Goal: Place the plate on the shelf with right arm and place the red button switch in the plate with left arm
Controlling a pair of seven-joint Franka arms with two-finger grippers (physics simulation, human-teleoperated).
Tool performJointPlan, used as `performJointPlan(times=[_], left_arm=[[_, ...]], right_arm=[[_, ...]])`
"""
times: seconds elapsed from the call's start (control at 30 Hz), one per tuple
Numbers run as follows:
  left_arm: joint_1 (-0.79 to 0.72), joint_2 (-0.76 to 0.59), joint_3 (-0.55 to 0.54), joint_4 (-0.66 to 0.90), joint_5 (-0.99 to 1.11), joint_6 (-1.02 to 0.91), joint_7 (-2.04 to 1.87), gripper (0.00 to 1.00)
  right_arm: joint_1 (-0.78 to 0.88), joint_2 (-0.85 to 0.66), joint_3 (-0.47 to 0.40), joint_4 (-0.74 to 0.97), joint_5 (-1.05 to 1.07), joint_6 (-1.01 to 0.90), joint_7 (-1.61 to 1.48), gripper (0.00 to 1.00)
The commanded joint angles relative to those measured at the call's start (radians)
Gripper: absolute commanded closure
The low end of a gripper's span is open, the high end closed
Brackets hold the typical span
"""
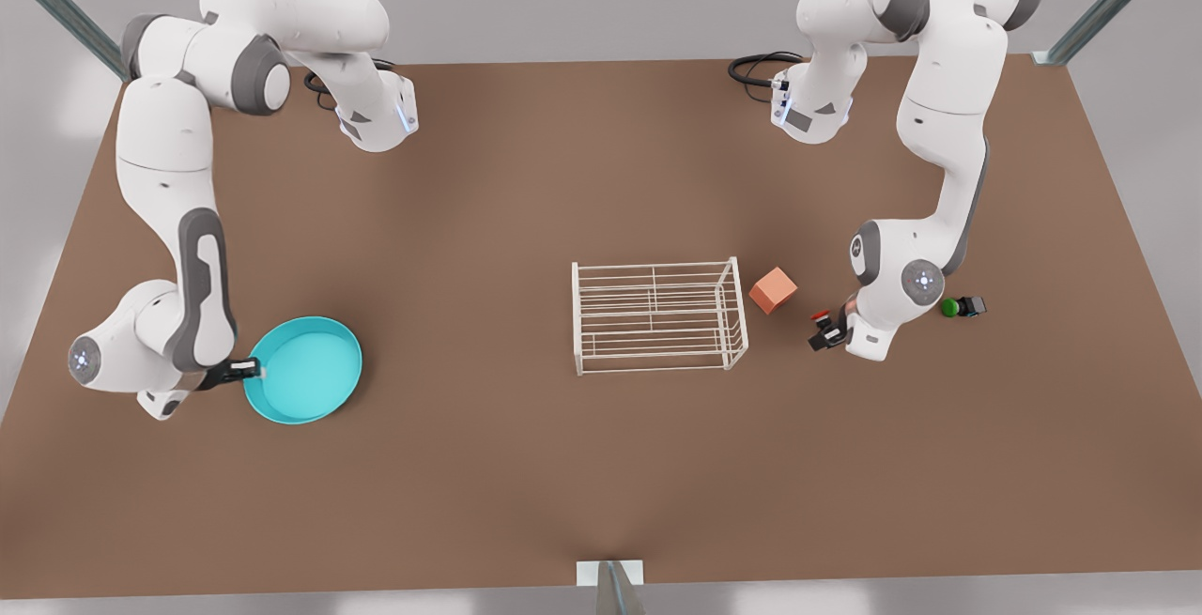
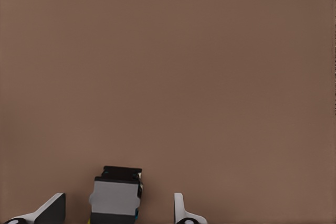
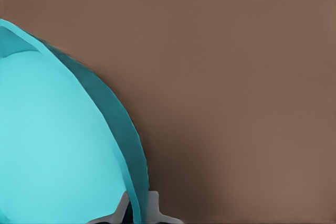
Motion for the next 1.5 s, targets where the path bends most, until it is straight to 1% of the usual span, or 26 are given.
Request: performJointPlan(times=[0.0,0.1,0.13,0.17,0.27,0.3,0.4,0.43,0.5,0.53,0.57,0.63,0.7,0.8,0.9,0.93,0.97,1.03,1.17,1.3,1.33,1.43,1.47], left_arm=[[-0.001,0.001,0.0,0.001,0.005,0.018,0.027,0.0],[-0.001,0.004,0.0,0.001,0.005,0.019,0.025,0.0],[0.001,0.004,0.0,0.001,0.005,0.019,0.027,0.06],[0.001,0.004,0.0,0.001,0.005,0.019,0.027,0.09],[0.001,0.008,0.002,0.001,0.018,0.019,0.029,0.14],[0.001,0.008,0.002,0.002,0.018,0.019,0.027,0.2],[0.001,0.008,0.002,0.002,0.018,0.019,0.027,0.32],[0.001,0.008,0.002,0.002,0.018,0.019,0.027,0.33],[0.001,0.008,0.002,0.002,0.018,0.019,0.027,0.39],[0.001,0.008,0.002,0.002,0.02,0.019,0.027,0.39],[0.001,0.008,0.002,0.002,0.02,0.019,0.027,0.39],[0.001,0.01,0.002,0.001,0.02,0.019,0.027,0.39],[0.001,0.011,0.003,0.002,0.02,0.019,0.027,0.42],[0.001,0.013,0.003,0.002,0.02,0.019,0.027,0.43],[0.001,0.013,0.003,0.002,0.022,0.019,0.027,0.47],[0.001,0.013,0.003,0.002,0.022,0.019,0.029,0.53],[0.001,0.013,0.005,0.002,0.022,0.019,0.029,0.55],[0.001,0.011,0.005,0.002,0.022,0.018,0.032,0.56],[0.001,-0.004,0.012,0.004,0.026,0.007,0.044,0.56],[0.001,-0.041,0.014,0.004,0.026,0.001,0.042,0.56],[0.001,-0.067,0.023,0.014,0.028,-0.074,0.065,0.56],[0.001,-0.113,0.031,0.02,0.028,-0.105,0.068,0.56],[0.001,-0.128,0.031,0.043,0.026,-0.169,0.068,0.57]], right_arm=[[0.002,-0.028,0.0,0.0,-0.012,-0.027,0.022,0.8],[0.019,-0.058,0.003,0.002,-0.012,-0.063,0.047,0.8],[0.022,-0.071,0.003,0.002,-0.013,-0.081,0.065,0.8],[0.023,-0.082,0.003,0.002,-0.015,-0.087,0.071,0.81],[0.039,-0.111,0.003,0.002,-0.015,-0.143,0.117,0.82],[0.054,-0.128,0.003,0.002,-0.035,-0.156,0.162,0.82],[0.103,-0.183,0.01,0.019,-0.036,-0.251,0.304,0.82],[0.108,-0.196,0.026,0.036,-0.036,-0.287,0.347,0.82],[0.118,-0.205,0.039,0.043,-0.036,-0.294,0.384,0.82],[0.132,-0.205,0.04,0.049,-0.035,-0.302,0.399,0.82],[0.194,-0.225,0.03,0.053,-0.032,-0.316,0.452,0.82],[0.263,-0.263,0.028,0.054,-0.032,-0.333,0.588,0.82],[0.304,-0.277,0.03,0.06,-0.029,-0.34,0.666,0.82],[0.361,-0.288,0.034,0.079,-0.024,-0.38,0.794,0.81],[0.442,-0.291,0.034,0.135,-0.023,-0.388,0.958,0.81],[0.485,-0.291,0.036,0.145,-0.027,-0.388,1.056,0.81],[0.503,-0.288,0.036,0.155,-0.027,-0.388,1.094,0.81],[0.545,-0.282,0.051,0.183,-0.029,-0.379,1.199,0.81],[0.617,-0.226,0.066,0.287,-0.027,-0.374,1.406,0.81],[0.638,-0.148,0.143,0.414,-0.029,-0.368,1.613,0.81],[0.657,-0.128,0.149,0.448,-0.029,-0.359,1.659,0.81],[0.737,-0.105,0.145,0.448,-0.029,-0.281,1.78,0.81],[0.754,-0.105,0.145,0.448,-0.029,-0.271,1.8,0.81]])
